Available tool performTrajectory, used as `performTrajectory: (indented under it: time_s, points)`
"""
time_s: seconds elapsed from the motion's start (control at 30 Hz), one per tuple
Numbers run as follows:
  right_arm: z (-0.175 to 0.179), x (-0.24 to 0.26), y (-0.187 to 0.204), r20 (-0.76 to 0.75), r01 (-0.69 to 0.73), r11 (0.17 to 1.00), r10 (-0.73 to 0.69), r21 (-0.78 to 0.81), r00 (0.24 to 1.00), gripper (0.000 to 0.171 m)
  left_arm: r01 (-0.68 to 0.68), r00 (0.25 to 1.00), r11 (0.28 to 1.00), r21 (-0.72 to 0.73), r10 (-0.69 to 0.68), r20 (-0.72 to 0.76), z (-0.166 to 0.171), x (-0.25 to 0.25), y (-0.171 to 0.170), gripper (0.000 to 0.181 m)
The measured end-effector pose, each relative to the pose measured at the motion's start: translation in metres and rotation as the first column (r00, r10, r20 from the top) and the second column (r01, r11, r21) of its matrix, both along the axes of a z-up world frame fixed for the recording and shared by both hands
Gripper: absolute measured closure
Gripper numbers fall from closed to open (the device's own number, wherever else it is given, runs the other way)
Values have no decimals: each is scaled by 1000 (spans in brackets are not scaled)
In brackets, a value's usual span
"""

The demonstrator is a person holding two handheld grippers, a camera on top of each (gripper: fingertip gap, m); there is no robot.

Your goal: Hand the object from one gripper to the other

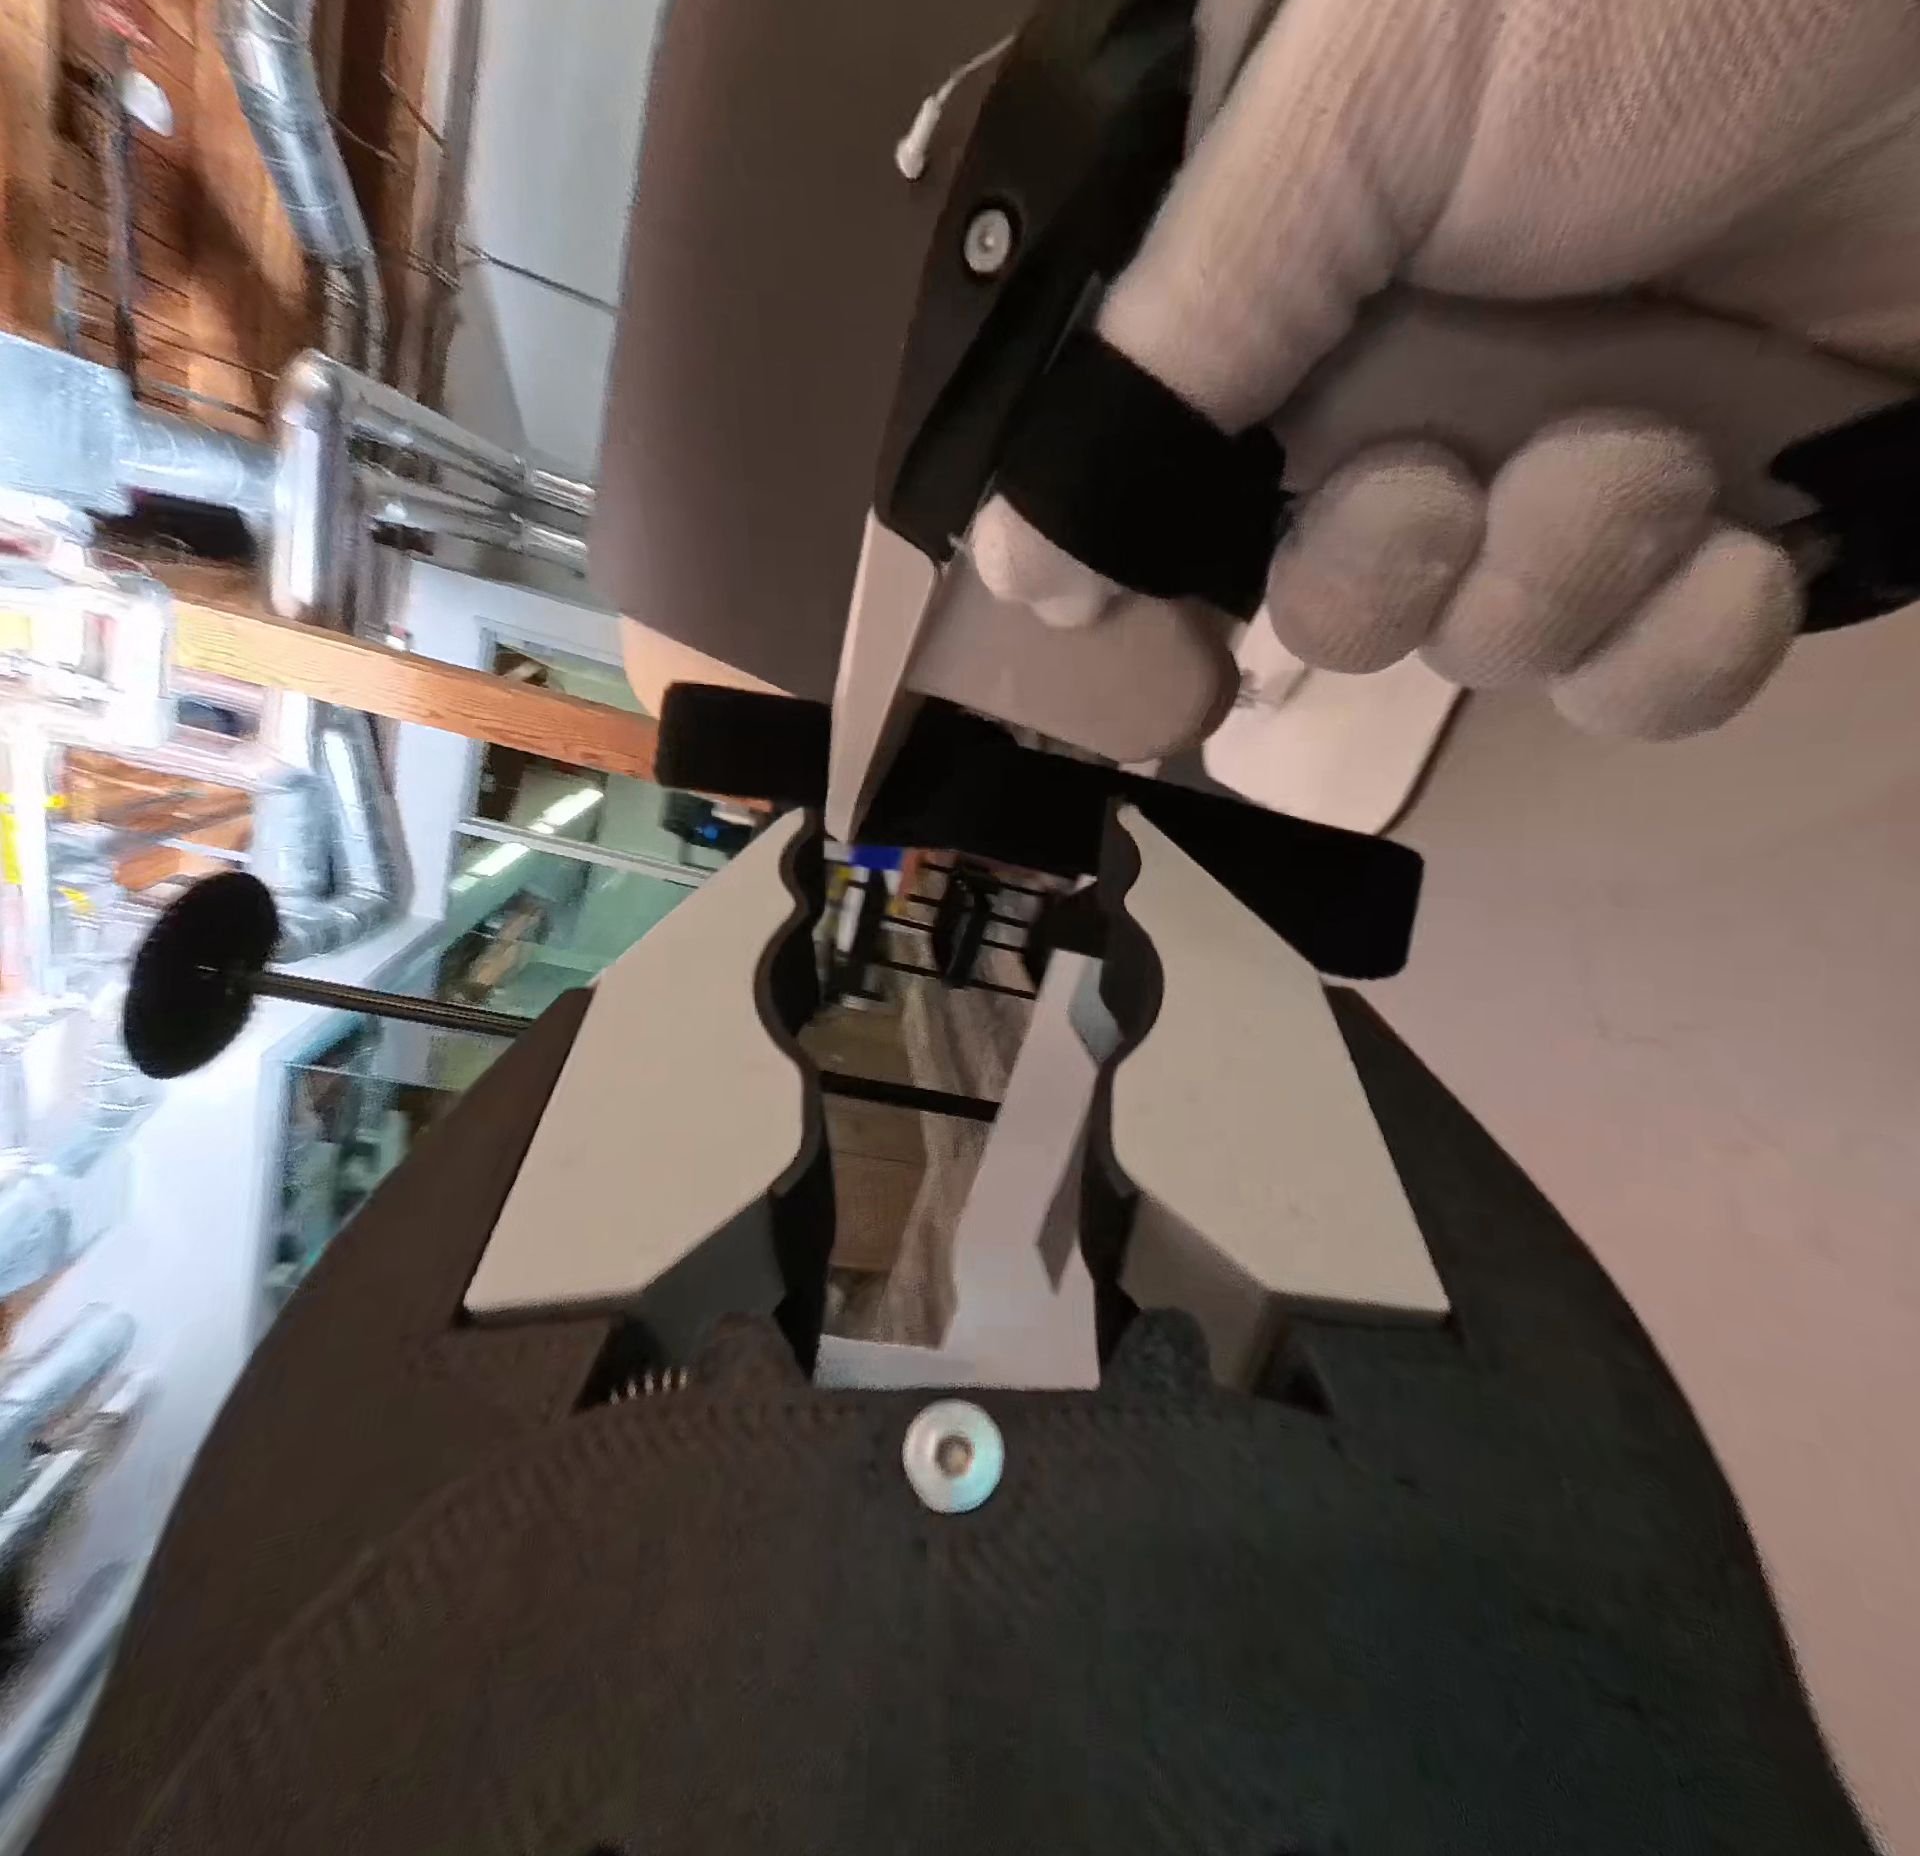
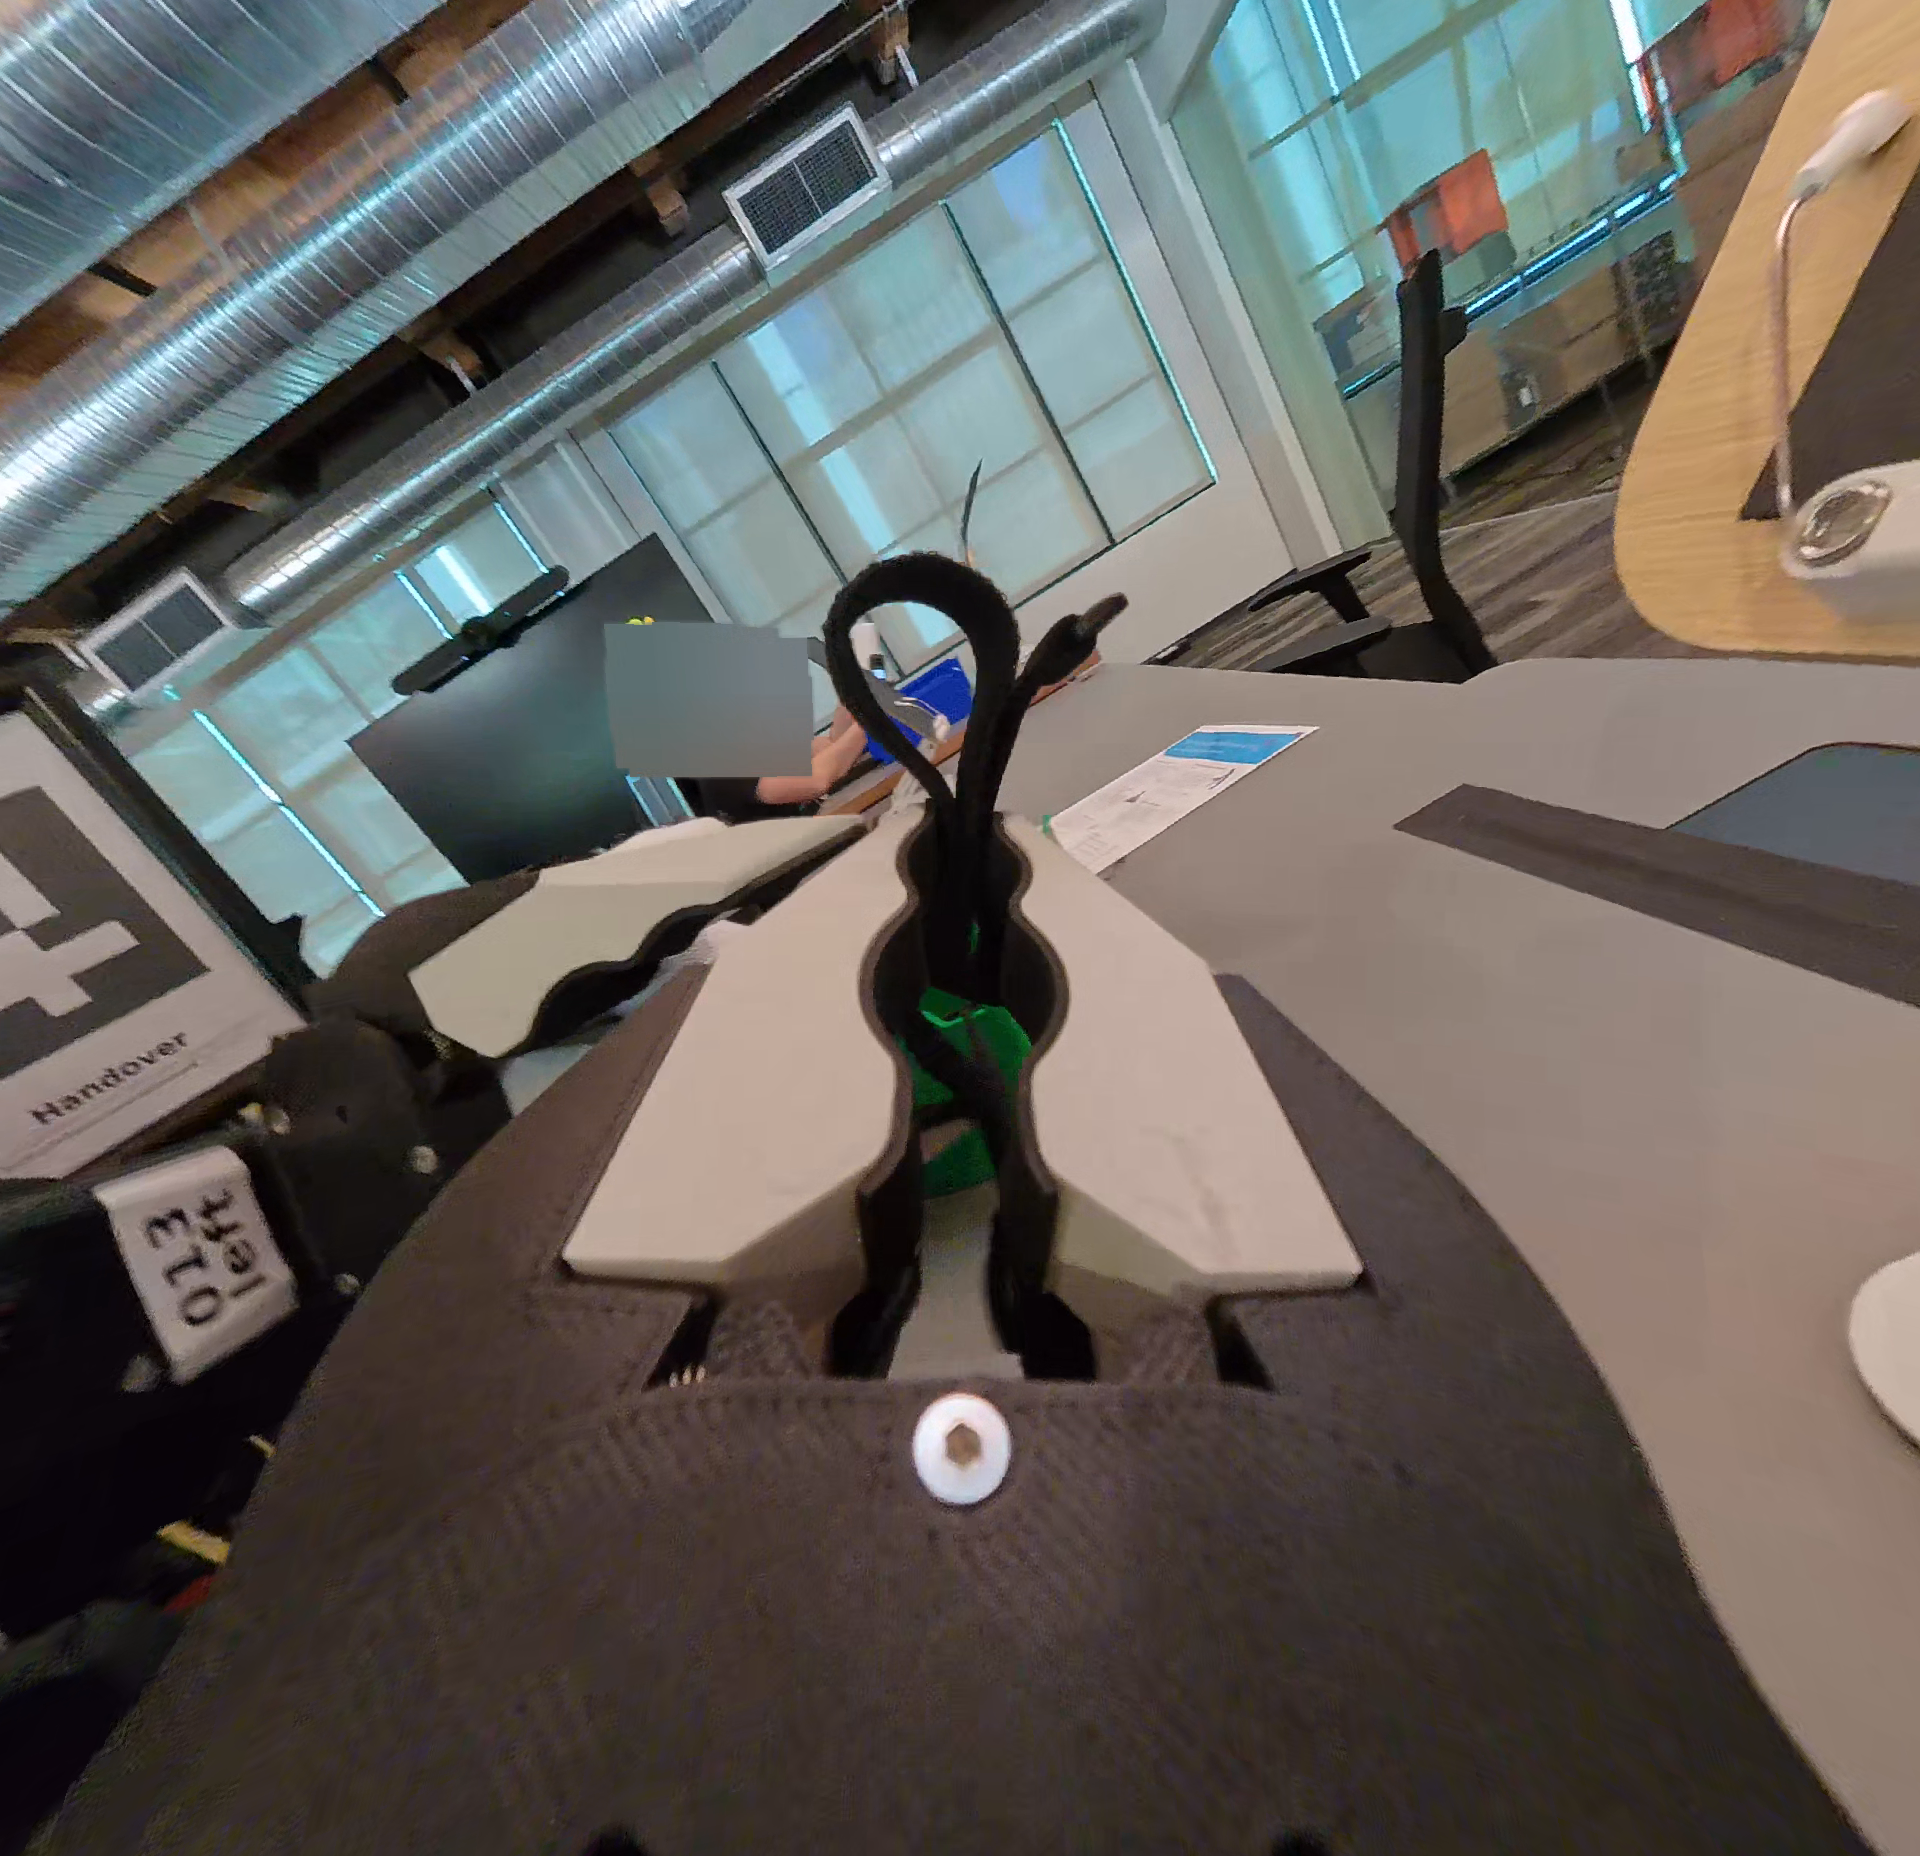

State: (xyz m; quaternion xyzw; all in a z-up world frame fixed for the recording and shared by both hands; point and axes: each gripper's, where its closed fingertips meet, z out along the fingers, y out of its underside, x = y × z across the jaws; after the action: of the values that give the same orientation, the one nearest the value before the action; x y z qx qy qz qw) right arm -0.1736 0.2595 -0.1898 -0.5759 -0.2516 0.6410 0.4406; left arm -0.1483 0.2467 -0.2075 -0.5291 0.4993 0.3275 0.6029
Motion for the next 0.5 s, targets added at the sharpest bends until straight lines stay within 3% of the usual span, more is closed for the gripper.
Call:
performTrajectory:
  time_s: [0.2, 0.37, 0.5]
  points:
    - [5, -1, -3, -62, -50, 991, 43, -122, 997, 167, 48, 984, 968, 245, -5, -176, 10, 6, -3, 142]
    - [9, -1, -7, -100, -95, 979, 77, -183, 992, 167, 72, 974, 954, 291, -4, -227, 10, 5, -2, 160]
    - [8, -3, -9, -116, -135, 966, 112, -219, 987, 167, 75, 967, 957, 280, -1, -255, 9, 4, 0, 161]
